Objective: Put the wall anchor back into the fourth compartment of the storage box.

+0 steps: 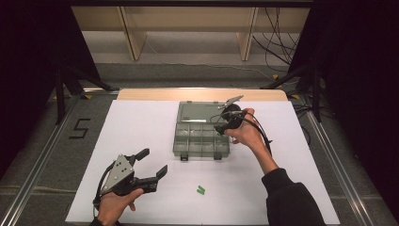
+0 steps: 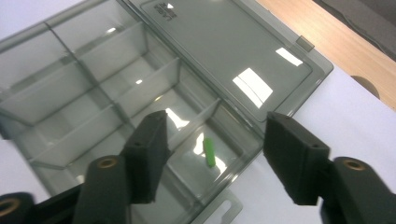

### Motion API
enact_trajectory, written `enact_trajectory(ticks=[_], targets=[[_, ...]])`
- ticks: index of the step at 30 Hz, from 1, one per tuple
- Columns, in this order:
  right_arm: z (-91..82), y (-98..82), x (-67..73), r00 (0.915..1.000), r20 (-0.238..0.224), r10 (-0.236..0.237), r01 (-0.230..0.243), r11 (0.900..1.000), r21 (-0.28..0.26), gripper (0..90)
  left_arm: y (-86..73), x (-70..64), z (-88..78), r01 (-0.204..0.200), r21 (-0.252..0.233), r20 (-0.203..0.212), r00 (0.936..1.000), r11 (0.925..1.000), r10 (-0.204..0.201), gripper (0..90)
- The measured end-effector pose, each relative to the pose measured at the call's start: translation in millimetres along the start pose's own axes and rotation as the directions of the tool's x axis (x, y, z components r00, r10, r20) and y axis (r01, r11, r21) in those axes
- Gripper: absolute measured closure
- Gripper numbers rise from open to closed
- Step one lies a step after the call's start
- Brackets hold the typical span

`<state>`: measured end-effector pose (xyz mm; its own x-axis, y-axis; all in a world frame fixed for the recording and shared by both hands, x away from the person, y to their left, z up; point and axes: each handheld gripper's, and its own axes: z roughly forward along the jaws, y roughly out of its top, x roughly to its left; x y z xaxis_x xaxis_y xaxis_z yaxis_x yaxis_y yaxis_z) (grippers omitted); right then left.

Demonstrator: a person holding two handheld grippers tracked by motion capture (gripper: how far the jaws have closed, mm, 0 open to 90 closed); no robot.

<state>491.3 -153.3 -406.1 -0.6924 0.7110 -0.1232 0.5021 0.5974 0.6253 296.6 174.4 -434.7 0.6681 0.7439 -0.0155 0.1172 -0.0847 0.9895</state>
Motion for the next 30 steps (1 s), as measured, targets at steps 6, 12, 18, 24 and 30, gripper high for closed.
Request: enact_trajectory(ticks=[6,12,18,24,30], targets=[[-18.1,-7.8,14.7,0.9994,-0.030,-0.017,0.017,1.000,-0.019,30.8,-0.2,0.3,0.7,-0.004,-0.007,0.004,1.0000,1.0000,0.004,16.1],[-34.0,-18.3,36.8,0.9965,-0.055,-0.063,0.060,0.997,-0.058,29.5,-0.3,0.6,1.9,-0.004,-0.024,0.013,0.9999,0.9997,0.004,16.1],[-39.8,-24.0,52.9,0.9890,-0.088,-0.119,0.115,0.992,-0.054,29.5,0.3,0.0,0.6,-0.009,-0.009,0.006,0.9999,0.9999,0.009,16.1],[-41.7,-29.0,71.1,0.9777,-0.125,-0.169,0.165,0.986,-0.040,29.5,0.7,-0.1,0.0,-0.011,-0.009,0.007,0.9999,0.9999,0.011,16.1],[-41.3,-32.5,89.9,0.9648,-0.160,-0.209,0.209,0.978,-0.015,29.5,0.8,-0.1,0.0,-0.014,-0.011,0.008,0.9999,0.9998,0.014,16.1]])
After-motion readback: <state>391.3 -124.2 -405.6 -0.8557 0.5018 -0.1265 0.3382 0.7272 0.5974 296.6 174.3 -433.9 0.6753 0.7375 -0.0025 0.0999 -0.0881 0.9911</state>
